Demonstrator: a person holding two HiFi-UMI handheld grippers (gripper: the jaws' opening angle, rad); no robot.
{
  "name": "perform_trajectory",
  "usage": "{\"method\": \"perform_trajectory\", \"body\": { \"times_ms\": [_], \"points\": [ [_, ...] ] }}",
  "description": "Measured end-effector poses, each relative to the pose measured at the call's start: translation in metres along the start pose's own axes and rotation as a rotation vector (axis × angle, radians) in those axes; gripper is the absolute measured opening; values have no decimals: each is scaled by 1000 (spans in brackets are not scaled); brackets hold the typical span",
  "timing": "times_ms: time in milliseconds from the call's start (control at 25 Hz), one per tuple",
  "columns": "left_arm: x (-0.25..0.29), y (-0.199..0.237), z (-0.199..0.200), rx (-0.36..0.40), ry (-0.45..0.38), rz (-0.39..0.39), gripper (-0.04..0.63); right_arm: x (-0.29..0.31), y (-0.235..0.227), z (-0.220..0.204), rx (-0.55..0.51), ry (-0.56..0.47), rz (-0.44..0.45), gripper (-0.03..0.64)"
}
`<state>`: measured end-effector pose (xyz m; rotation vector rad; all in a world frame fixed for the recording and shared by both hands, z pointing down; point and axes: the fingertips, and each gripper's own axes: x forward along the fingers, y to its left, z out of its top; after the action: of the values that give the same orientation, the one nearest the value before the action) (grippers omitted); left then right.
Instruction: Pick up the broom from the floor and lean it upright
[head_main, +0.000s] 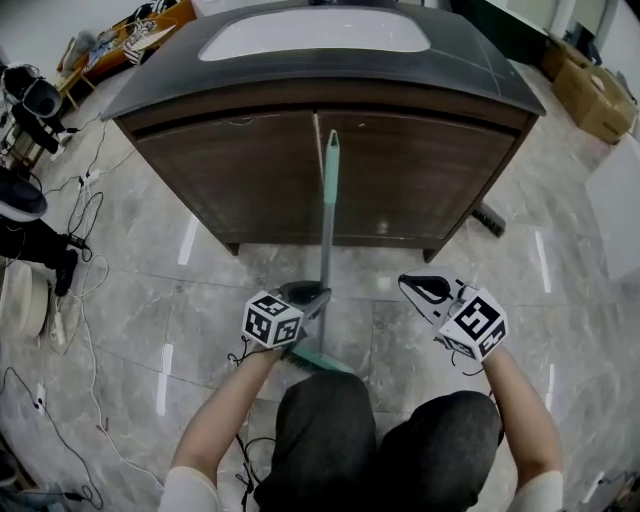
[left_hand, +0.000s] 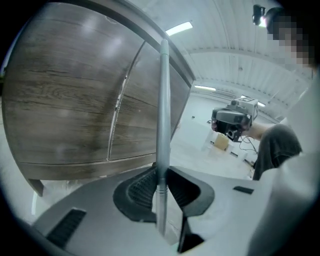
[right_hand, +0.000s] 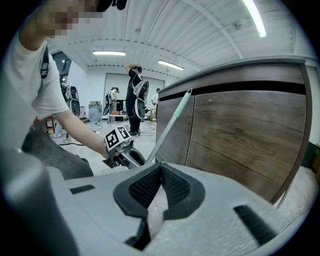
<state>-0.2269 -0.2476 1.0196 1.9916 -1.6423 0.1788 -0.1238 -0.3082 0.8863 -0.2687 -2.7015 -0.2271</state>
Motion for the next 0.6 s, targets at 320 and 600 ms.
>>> {"method": "perform_trajectory", "body": {
  "times_ms": [320, 600],
  "points": [
    [1, 20, -3, -30, -2, 31, 67, 11, 18, 1, -13, 39, 16, 3],
    [-2, 44, 13, -42, -53, 62, 67, 0, 8, 8, -4, 22, -23, 3]
  ]
}}
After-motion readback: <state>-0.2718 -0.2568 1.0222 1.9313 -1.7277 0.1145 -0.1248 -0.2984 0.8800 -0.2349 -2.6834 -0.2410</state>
